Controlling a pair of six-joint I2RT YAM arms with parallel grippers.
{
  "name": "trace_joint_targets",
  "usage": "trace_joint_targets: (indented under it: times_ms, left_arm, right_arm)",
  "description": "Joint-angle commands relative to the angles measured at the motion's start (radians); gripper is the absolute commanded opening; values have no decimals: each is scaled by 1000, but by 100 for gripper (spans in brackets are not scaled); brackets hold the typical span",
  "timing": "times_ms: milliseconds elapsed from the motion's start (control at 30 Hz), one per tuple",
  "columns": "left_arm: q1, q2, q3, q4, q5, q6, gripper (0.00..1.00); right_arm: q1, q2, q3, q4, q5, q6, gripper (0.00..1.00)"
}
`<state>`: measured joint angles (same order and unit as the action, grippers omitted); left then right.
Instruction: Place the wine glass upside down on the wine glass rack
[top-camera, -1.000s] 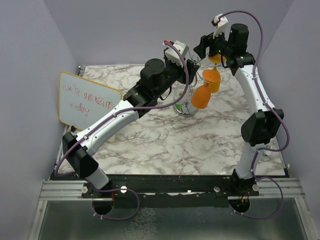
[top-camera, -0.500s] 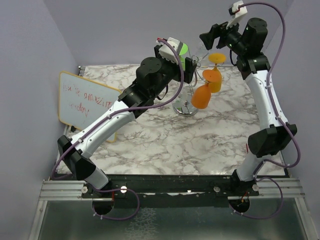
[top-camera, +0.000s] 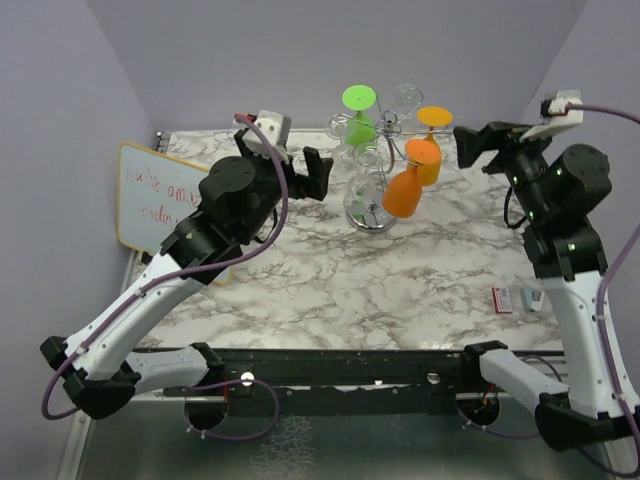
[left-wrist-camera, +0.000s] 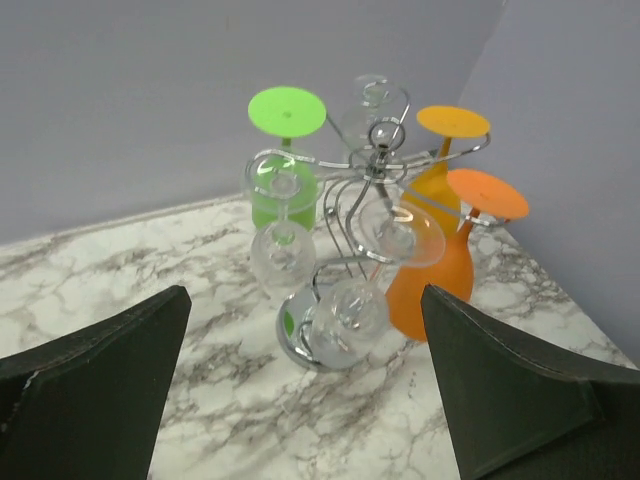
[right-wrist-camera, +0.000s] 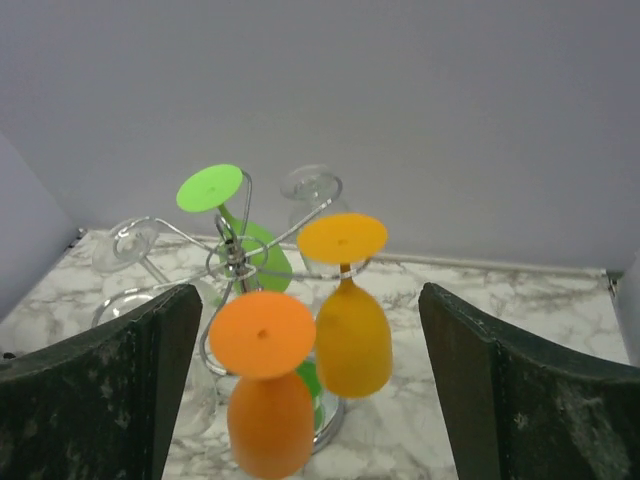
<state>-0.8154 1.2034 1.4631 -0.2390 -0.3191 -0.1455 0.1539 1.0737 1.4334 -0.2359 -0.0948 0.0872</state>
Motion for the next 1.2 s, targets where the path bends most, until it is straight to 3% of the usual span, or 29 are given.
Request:
trace_joint_targets:
  times_ms: [0,333,600,900,1167]
  left_arm:
    - [5,-123,-168,-36,-35,-74,99]
    - [4,-292,-333,-177,-59,-136,99]
    - [4,-443,-311,-339,-80,-152,99]
    - [4,-524,-269,-387,-109,-137,99]
    - [4,-557,-295,-410,-141,-172,99]
  right_arm:
    - [0,-158,-204,-136,140,131,99]
    - [0,-500,-410,-492,271,344,100]
    - [0,-749,-367,-730,294,349,100]
    - [0,-744,-169,-751,260,290,100]
    - [0,-731,-150,-712,222,254,100]
